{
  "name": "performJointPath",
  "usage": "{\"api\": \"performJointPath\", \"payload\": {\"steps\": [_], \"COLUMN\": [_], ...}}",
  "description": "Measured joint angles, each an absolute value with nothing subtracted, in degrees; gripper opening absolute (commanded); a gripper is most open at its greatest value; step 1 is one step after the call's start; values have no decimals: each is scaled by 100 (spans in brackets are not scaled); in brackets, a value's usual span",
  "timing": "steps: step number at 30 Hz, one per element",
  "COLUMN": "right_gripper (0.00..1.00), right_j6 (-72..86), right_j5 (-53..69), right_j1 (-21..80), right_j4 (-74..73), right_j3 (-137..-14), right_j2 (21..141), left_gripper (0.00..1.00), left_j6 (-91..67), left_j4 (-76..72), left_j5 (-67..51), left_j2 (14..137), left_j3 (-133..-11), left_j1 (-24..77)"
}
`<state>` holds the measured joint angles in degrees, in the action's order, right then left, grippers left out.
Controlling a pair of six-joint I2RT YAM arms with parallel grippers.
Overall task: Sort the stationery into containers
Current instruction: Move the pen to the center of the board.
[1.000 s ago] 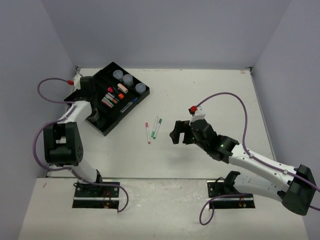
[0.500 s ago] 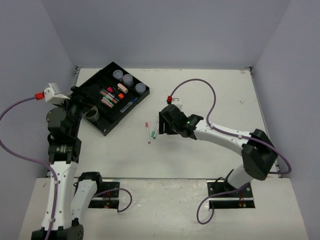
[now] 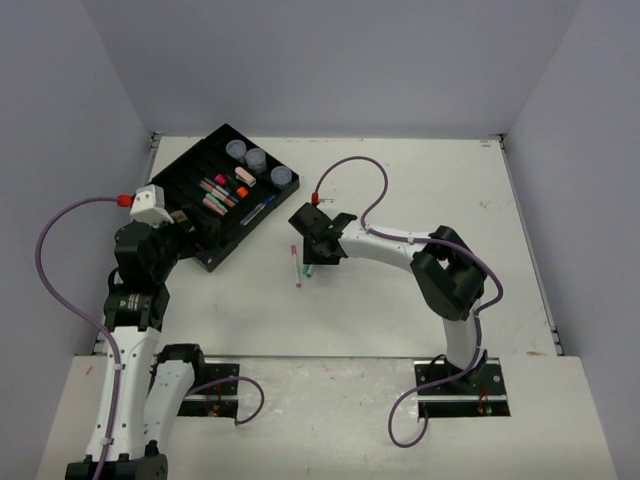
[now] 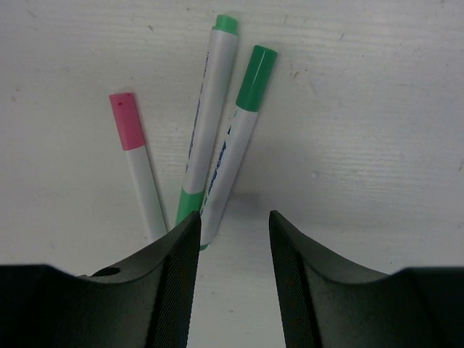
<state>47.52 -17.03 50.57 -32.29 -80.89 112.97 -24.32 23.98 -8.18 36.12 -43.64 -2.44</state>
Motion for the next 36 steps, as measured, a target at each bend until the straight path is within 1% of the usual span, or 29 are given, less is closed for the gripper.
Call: {"api": "performJointPath", "payload": {"steps": [6, 15, 21, 24, 26, 27, 33, 36], "right_gripper": [41, 38, 27, 18, 10, 8, 0, 0], "right_j6": [4759, 4766, 4815, 4843, 4867, 4889, 4990, 5016], "right_j5": [-1709, -1708, -1705, -1711, -1714, -1713, -1805, -1970], "right_j1": [5057, 5057, 5057, 5057, 5054, 5051, 5050, 5050], "right_j4": [-3294, -3376, -3358, -3304, -3205, -3170, -3081, -3318], "right_j3": [-8385, -8405, -8397, -8341, -8219, -8156, -7616, -7310], "right_j2": [11549, 11731, 11814, 11796, 11724, 11685, 11301, 11004], "left_gripper": [100, 100, 100, 100, 100, 100, 100, 100], "left_j6": [-2326, -2292, -2292, -2292, -2292, -2292, -2317, -2503], "left_j4": [2485, 2465, 2457, 2451, 2449, 2449, 2318, 1956], "left_j5": [-930, -1047, -1105, -1131, -1156, -1168, -1483, -2130], "left_j2": [3814, 3811, 3791, 3791, 3791, 3791, 3839, 3956], "left_j3": [-4213, -4213, -4210, -4209, -4209, -4209, -4151, -3995], "left_j1": [-244, -244, -243, -232, -215, -214, -211, -212]}}
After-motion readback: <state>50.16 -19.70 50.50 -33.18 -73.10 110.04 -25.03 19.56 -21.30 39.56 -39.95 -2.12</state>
